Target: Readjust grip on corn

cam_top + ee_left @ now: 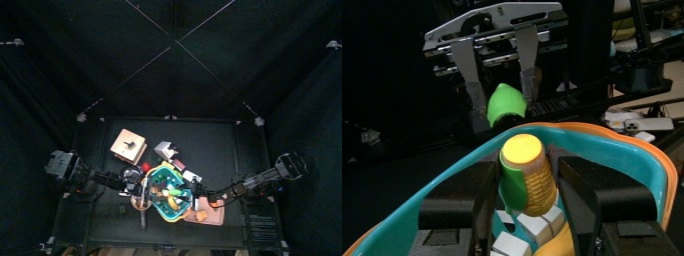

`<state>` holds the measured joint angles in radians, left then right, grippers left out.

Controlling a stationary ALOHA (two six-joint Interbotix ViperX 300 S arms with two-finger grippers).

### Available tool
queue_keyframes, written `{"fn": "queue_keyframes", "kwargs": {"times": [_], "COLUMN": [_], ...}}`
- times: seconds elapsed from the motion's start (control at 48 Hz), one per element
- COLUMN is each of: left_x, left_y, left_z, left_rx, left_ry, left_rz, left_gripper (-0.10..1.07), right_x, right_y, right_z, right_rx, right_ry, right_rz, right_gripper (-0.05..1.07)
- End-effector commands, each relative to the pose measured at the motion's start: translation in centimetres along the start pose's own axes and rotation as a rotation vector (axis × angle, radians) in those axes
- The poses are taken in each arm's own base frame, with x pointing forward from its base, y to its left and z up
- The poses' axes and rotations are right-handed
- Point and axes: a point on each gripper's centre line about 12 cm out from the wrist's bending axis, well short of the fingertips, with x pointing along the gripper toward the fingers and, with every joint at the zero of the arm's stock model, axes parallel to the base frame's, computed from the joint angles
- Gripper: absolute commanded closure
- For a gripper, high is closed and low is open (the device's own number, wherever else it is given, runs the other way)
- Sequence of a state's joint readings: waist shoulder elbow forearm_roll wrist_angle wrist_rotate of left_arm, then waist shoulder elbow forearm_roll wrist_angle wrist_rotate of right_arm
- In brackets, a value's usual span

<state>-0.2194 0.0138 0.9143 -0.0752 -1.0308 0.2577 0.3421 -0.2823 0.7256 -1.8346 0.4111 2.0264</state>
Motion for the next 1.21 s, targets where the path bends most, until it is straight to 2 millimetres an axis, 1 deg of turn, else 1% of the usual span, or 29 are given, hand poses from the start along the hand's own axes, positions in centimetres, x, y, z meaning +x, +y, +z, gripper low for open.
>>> {"fn": "queue_keyframes", "kwargs": {"times": [0.0, 0.208, 0.292, 0.438, 0.521, 0.646, 0.771, 0.917, 1.021, 1.188], "left_x": [0.2, -0.5, -0.6, -0.5, -0.5, -0.5, -0.5, -0.5, -0.5, -0.5], "left_y": [0.2, 0.4, 0.5, 0.4, 0.5, 0.5, 0.4, 0.4, 0.5, 0.4], "left_z": [0.9, 1.4, 1.8, 1.7, 1.7, 1.7, 1.7, 1.7, 1.7, 1.7], "left_rx": [-0.001, -0.003, -0.003, -0.003, -0.003, -0.003, -0.003, -0.003, -0.003, -0.003], "left_ry": [-0.029, -0.039, -0.048, -0.048, -0.046, -0.046, -0.048, -0.046, -0.048, -0.046], "left_rz": [0.005, 0.009, 0.01, 0.01, 0.011, 0.011, 0.011, 0.011, 0.011, 0.011], "left_gripper": [0.34, 0.34, 0.34, 0.34, 0.34, 0.34, 0.34, 0.34, 0.34, 0.34], "right_x": [-0.7, -0.4, -0.1, 0.3, 0.3, 0.3, 0.4, 0.4, 0.4, 0.6], "right_y": [-0.1, 0.0, 0.2, 0.3, 0.3, 0.2, 0.2, 0.3, 0.3, -0.1], "right_z": [1.2, 0.5, 0.2, -0.2, -0.3, -0.5, -0.5, -0.4, -0.2, -0.5], "right_rx": [0.015, 0.019, 0.031, 0.053, 0.063, 0.061, 0.06, 0.061, 0.056, 0.051], "right_ry": [-0.036, -0.013, 0.006, 0.033, 0.039, 0.043, 0.043, 0.041, 0.037, 0.041], "right_rz": [0.002, 0.006, 0.013, 0.023, 0.021, 0.018, 0.017, 0.021, 0.022, -0.002], "right_gripper": [0.56, 0.56, 0.54, 0.5, 0.45, 0.32, 0.22, 0.12, 0.08, 0.08]}}
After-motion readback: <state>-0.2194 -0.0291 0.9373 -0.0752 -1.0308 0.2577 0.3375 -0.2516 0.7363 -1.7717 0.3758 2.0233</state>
